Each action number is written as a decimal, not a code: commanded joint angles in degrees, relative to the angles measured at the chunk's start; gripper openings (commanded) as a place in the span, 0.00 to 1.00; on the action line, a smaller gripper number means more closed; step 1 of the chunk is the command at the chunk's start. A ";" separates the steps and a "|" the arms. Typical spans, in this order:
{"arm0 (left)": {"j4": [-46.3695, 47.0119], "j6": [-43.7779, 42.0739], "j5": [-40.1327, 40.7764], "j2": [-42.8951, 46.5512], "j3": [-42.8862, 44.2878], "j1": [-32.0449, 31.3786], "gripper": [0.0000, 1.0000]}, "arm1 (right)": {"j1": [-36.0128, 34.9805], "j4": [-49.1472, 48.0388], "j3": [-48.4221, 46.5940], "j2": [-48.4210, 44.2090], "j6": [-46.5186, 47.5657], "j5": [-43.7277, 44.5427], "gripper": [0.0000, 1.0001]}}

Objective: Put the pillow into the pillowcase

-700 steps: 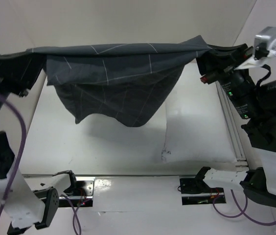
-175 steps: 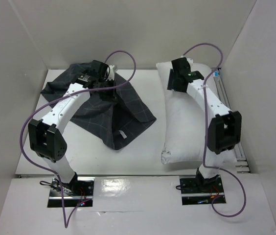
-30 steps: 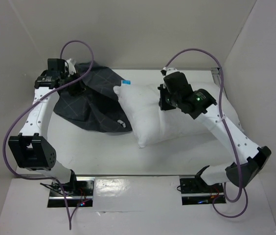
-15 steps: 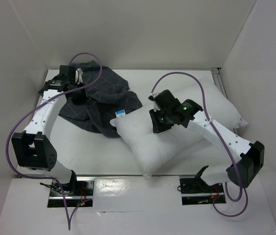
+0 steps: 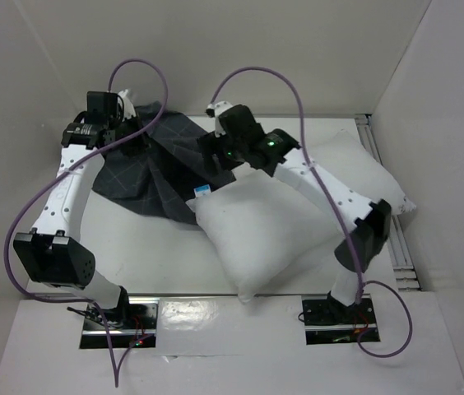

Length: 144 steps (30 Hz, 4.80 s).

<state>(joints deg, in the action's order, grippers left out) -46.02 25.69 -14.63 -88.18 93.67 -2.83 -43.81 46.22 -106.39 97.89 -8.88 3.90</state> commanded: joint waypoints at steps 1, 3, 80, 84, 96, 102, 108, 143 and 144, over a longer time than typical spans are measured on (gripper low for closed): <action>1.64 0.23 -4.34 -0.06 3.45 -0.33 0.00 | -1.72 -11.47 1.18 8.10 2.64 2.94 0.86; 2.16 1.28 -4.97 -0.06 3.45 -0.33 0.00 | -3.38 -19.53 2.67 10.73 3.17 6.02 0.88; 33.72 -17.08 4.10 -9.98 -9.12 -20.55 0.71 | 16.13 -46.22 16.39 10.31 0.45 -25.26 0.00; 34.77 -14.80 -0.83 -11.13 -8.51 -19.93 0.71 | 16.65 -46.22 16.39 10.31 -0.08 -25.78 0.00; 27.91 -7.32 -4.58 -16.33 -1.12 -12.03 0.00 | 17.71 -46.22 18.67 8.46 -0.61 -23.95 0.00; 20.63 -8.55 -10.32 -14.47 2.48 -10.62 0.00 | 17.71 -34.10 16.92 4.52 1.41 -18.34 0.98; 17.20 -8.55 -12.70 -14.47 4.77 -9.39 0.00 | 14.12 -23.91 24.73 -9.80 3.69 -7.00 1.00; 11.48 -7.50 -15.78 -11.84 9.87 -8.33 0.00 | 9.25 2.04 19.56 -29.07 5.01 4.46 0.00; 12.00 -7.50 -15.78 -11.84 9.87 -8.33 0.00 | 9.79 2.04 18.86 -29.07 5.02 3.23 0.00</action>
<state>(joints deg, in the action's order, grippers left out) -35.14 18.22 -28.36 -101.06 102.10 -11.42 -36.49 48.38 -83.22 70.76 -5.65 10.72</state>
